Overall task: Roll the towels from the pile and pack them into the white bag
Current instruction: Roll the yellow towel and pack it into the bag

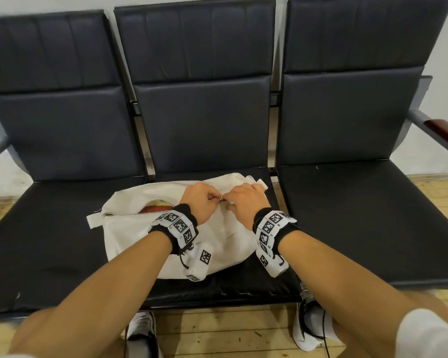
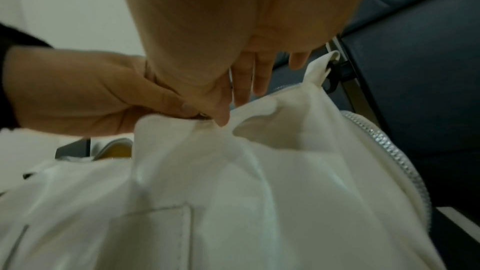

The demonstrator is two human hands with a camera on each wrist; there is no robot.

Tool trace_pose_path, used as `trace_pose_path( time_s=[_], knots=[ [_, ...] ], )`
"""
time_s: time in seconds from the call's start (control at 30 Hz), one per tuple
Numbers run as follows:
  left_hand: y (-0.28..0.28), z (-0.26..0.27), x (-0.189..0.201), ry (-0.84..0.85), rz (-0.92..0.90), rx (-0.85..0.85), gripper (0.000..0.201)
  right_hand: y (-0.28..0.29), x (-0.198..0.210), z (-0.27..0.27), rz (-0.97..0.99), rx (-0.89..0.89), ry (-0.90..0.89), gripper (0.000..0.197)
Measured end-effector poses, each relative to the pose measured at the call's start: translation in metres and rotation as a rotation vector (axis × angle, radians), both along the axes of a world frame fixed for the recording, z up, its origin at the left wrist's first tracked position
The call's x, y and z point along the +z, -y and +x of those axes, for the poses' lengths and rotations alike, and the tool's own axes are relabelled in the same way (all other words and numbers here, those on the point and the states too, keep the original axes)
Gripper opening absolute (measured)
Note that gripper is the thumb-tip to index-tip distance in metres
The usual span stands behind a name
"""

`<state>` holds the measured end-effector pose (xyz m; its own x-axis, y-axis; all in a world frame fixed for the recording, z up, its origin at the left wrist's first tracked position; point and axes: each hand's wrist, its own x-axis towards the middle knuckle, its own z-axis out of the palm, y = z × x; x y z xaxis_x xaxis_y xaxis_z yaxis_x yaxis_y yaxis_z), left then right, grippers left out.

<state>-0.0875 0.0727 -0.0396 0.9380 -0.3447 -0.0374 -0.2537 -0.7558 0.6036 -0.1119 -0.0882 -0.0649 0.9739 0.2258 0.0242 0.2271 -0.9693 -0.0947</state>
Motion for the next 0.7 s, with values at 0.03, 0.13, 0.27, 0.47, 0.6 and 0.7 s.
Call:
trace_pose_path(
  time_s=[0.03,0.13,0.27,0.47,0.6,0.7],
  knots=[
    [-0.003,0.000,0.001,0.005,0.025,0.023,0.018,-0.002,0.001,0.001,-0.011,-0.010,0.008,0.023],
    [-0.022,0.000,0.004,0.019,0.067,0.103,0.018,-0.001,0.002,0.006,-0.041,-0.050,0.022,0.018],
    [-0.060,-0.001,0.008,0.009,0.135,0.177,0.020,0.001,0.005,0.009,-0.036,-0.155,-0.036,0.019],
    [-0.098,-0.012,0.005,0.091,0.217,0.183,0.023,-0.043,0.029,0.007,0.041,-0.141,-0.056,0.036],
    [-0.103,-0.020,0.005,0.143,0.193,0.151,0.023,-0.103,0.033,0.006,0.138,0.188,-0.041,0.044],
    [-0.118,-0.022,0.003,0.129,0.156,0.199,0.021,-0.140,0.023,0.011,0.123,0.204,-0.009,0.024]
  ],
)
